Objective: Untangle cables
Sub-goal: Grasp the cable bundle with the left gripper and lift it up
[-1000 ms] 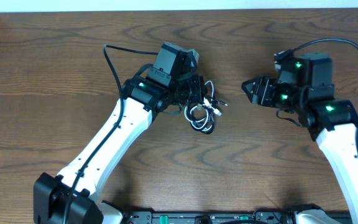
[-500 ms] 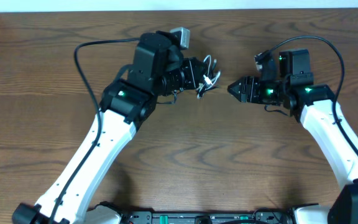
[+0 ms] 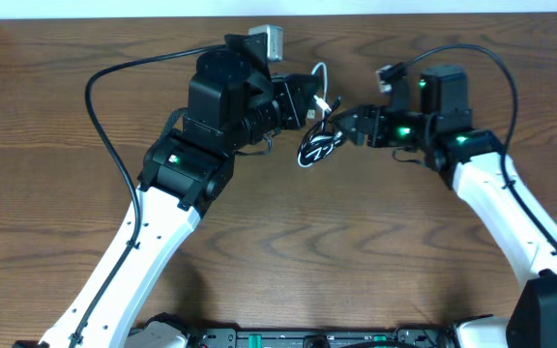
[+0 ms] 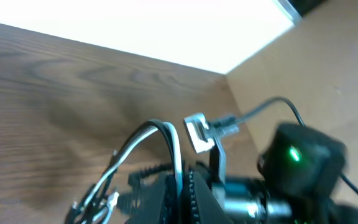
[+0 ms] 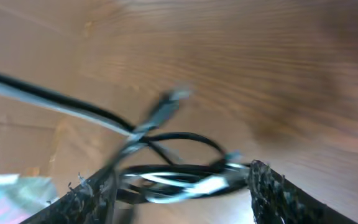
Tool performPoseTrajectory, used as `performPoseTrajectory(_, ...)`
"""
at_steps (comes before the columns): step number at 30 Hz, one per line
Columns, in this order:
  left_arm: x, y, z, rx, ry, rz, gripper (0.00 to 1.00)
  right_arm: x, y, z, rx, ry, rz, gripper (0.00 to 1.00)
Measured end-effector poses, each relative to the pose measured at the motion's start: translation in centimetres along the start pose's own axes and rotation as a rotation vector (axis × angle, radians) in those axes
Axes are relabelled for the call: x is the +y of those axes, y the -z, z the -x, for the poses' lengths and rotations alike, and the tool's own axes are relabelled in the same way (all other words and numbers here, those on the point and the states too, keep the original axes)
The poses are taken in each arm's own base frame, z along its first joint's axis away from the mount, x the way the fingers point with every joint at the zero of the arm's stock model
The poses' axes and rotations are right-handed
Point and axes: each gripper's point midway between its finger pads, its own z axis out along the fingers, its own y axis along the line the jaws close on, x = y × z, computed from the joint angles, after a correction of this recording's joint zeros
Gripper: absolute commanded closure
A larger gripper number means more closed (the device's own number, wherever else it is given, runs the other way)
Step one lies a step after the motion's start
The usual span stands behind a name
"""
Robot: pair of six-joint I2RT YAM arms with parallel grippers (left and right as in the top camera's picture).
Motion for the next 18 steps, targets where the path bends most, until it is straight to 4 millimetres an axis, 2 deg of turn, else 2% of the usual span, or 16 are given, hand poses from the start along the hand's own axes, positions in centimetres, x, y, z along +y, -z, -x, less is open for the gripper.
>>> performPoseTrajectory(5,2.0,0.2,1.5,-0.094,0.058,0.113,0.93,2.1,-1.2,-0.8,0.02,-0.064,0.034,0.35)
performPoseTrajectory(10,3.5,0.6,2.7,-0.171,0.112,0.196,0.93,2.2,-2.2,-1.2,0.002,-0.14,-0.027,0.29)
performPoseTrajectory(13,4.0,0.8,3.1,-0.199,0.135,0.221,0.93,2.0,-2.8,-1.0,-0.032,-0.171,-0.075,0.29)
performPoseTrajectory(18,4.3,0.9,3.4,-0.218,0.155,0.238,0.93,2.3,-5.5,0.2,-0.106,-0.152,-0.067,0.3)
